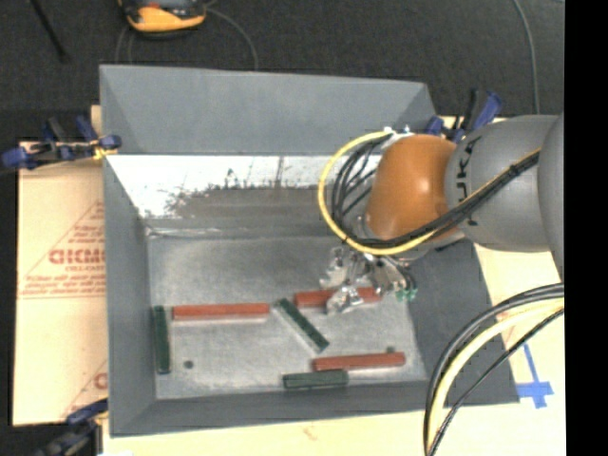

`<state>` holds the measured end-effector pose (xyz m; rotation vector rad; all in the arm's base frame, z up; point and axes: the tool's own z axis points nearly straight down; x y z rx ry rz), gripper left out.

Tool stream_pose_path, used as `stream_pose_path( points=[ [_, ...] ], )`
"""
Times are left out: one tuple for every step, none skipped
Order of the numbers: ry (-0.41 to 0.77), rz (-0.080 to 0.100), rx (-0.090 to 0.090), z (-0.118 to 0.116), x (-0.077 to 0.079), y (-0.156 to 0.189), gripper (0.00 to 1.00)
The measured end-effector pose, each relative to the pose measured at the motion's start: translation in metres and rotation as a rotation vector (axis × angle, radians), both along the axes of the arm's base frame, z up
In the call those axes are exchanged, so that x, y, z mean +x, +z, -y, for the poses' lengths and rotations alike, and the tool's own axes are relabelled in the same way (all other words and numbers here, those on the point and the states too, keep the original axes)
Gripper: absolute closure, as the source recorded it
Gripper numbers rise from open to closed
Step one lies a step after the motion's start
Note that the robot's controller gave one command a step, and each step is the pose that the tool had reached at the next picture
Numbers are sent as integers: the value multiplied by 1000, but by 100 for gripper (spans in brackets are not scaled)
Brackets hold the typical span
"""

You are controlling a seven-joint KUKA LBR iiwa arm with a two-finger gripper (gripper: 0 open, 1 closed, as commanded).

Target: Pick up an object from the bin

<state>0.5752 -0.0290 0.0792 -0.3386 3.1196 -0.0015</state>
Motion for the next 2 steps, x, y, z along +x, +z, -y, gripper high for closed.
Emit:
stream_pose_path(
  points=[
    [0, 0, 0, 0, 0, 0, 100],
    [-5, 1, 0, -13, 3, 134, 100]
  ],
)
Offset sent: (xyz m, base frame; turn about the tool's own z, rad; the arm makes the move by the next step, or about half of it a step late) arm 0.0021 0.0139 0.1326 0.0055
